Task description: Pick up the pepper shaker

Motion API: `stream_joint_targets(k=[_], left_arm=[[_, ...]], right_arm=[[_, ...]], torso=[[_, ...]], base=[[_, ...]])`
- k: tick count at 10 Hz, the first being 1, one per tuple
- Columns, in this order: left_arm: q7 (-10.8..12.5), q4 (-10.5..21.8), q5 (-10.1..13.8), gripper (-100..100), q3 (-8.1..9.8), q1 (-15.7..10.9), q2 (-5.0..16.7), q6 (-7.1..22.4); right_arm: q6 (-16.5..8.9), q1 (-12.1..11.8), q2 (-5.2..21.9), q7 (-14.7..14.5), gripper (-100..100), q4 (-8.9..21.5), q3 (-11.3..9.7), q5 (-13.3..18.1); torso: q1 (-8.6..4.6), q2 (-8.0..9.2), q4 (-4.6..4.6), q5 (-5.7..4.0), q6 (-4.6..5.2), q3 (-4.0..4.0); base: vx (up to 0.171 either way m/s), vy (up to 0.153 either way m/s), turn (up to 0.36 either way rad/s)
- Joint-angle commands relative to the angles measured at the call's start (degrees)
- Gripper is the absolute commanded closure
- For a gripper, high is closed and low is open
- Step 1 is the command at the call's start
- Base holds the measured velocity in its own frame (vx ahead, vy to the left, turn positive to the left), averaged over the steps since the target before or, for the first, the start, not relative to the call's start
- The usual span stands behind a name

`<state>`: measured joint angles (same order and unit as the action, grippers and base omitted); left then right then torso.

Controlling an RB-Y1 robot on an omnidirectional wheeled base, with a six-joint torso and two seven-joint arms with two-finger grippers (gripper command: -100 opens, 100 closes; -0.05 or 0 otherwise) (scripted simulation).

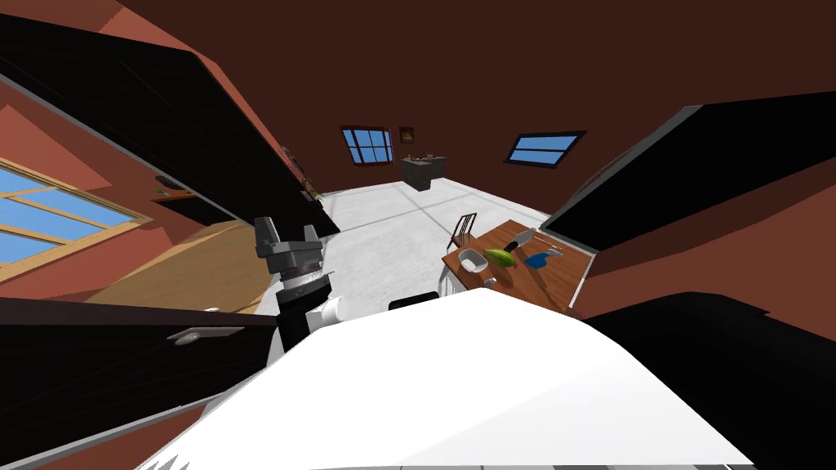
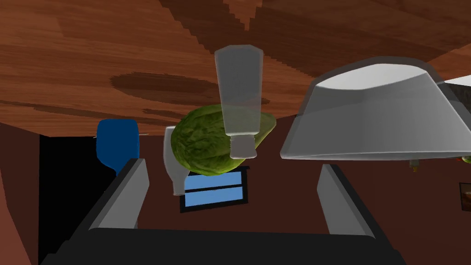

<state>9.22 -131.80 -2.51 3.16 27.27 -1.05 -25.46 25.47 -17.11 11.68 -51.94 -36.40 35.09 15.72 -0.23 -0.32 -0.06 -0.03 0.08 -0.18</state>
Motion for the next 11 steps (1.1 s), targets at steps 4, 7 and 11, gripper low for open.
stream_joint_targets(k=[4, 7, 11], left_arm=[[0.0, 0.0, 0.0, 0, 0.00, 0.0, 0.0, 0.0], [0.0, 0.0, 0.0, 0, 0.00, 0.0, 0.0, 0.0], [0.0, 0.0, 0.0, 0, 0.00, 0.0, 0.0, 0.0]], right_arm=[[-0.9, 2.2, 0.3, -4.7, -100, 6.5, 1.8, 0.6], [-1.3, 4.0, 1.0, -8.0, -100, 10.8, 2.9, 0.8], [-1.5, 4.8, 1.7, -9.1, 0, 12.0, 3.4, 0.9]], torso=[[0.00, 0.09, 0.02, 0.01, -0.01, 0.05], [-0.06, -0.02, -0.01, -0.01, 0.00, -0.02], [-0.08, 0.00, -0.02, -0.02, 0.01, -0.02]], base=[[0.078, -0.041, 0.026], [0.109, -0.069, 0.019], [0.098, -0.071, 0.012]])
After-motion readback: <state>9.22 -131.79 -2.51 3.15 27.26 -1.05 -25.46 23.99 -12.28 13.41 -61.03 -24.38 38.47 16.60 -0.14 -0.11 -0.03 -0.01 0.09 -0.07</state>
